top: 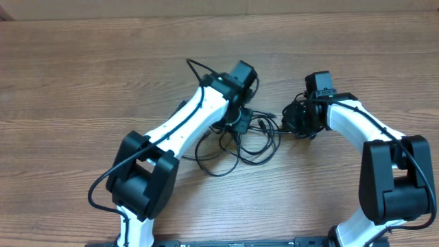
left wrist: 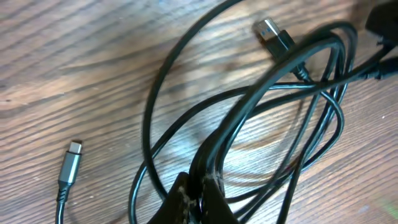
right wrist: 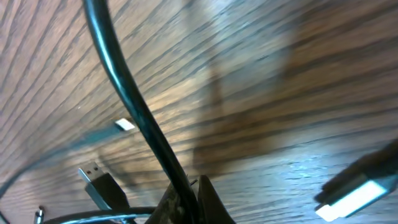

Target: Untangle cables

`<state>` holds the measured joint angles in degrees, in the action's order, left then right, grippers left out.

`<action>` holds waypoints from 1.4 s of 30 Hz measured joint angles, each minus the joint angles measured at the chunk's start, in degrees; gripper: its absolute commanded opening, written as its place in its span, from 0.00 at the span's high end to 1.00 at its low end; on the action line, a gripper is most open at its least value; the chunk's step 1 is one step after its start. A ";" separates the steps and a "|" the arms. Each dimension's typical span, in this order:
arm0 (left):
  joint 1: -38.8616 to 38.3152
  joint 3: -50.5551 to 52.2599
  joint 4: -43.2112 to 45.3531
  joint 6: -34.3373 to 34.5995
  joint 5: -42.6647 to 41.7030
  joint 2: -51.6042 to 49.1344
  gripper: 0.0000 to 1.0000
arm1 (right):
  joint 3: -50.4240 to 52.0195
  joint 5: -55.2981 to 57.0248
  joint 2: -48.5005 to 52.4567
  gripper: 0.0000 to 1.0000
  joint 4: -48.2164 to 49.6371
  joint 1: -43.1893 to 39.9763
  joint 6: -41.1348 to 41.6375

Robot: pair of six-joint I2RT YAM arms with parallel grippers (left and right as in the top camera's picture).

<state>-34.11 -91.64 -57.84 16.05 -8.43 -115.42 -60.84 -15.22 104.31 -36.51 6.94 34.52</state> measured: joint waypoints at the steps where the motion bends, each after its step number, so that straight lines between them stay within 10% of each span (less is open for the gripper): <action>1: 0.52 -0.02 -0.24 -0.11 -0.44 0.00 0.96 | 0.00 -0.31 0.00 0.96 0.00 0.09 0.00; 17: 11.04 -0.02 -1.88 -7.06 -17.18 0.00 0.96 | 0.22 -4.87 0.00 0.96 -0.83 0.15 -0.02; 24: 11.72 -0.02 -0.61 -9.92 -22.56 0.02 0.96 | 0.33 -12.96 0.00 0.65 -0.52 -0.11 -0.11; 42: 12.59 -0.02 1.70 -13.29 -30.82 0.02 0.96 | 0.33 -17.27 0.00 0.52 -2.64 -0.11 -0.46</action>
<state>-21.52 -91.66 -56.14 2.76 -39.24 -115.39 -60.51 -32.49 104.31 -39.16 6.83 34.06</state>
